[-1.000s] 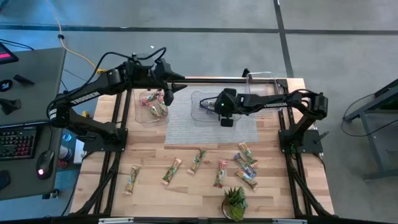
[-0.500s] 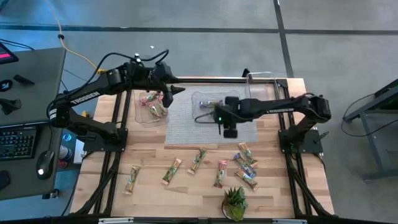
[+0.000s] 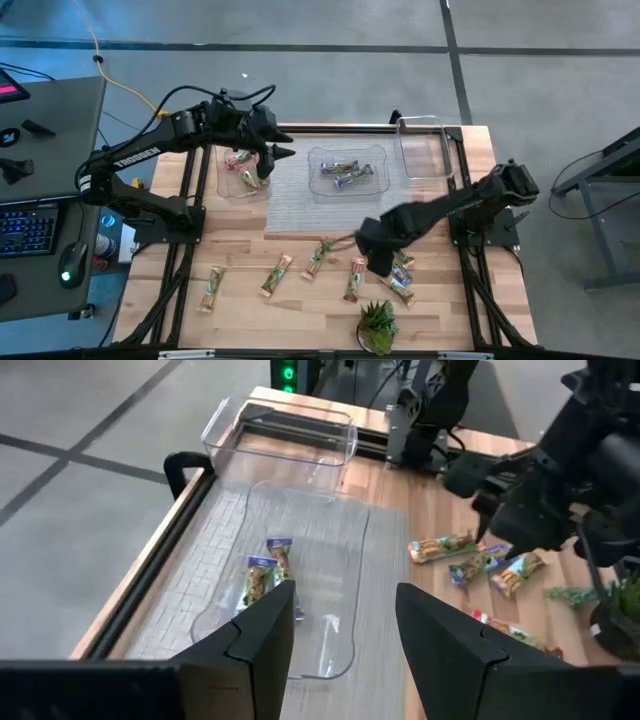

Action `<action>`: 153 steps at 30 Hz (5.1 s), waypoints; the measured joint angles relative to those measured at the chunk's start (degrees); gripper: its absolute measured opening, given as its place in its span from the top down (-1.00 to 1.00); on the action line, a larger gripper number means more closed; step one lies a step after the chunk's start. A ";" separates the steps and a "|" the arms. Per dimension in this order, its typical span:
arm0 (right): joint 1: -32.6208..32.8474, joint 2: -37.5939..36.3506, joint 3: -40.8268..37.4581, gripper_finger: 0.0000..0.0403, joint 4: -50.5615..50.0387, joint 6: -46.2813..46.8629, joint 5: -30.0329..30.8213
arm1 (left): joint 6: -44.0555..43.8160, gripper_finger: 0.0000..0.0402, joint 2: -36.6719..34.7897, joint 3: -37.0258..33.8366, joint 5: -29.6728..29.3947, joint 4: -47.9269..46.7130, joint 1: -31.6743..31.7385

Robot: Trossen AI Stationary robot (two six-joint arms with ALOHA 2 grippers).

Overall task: Pick and place Granola Bars by type
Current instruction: Put the blue granola bar into the middle transparent bin, then put the yellow granola bar into the right transparent bin

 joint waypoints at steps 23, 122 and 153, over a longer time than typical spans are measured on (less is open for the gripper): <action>8.24 0.00 -20.64 0.17 20.22 13.91 4.25 | 1.59 0.16 0.00 0.00 -0.08 -1.25 0.00; 3.01 -5.11 -20.14 0.03 3.92 11.28 8.47 | -1.66 0.16 0.02 -0.02 -0.21 -9.93 0.00; -0.94 -7.37 -16.54 0.87 0.11 -1.69 16.22 | -1.69 0.16 0.02 -0.02 -0.19 -8.51 0.00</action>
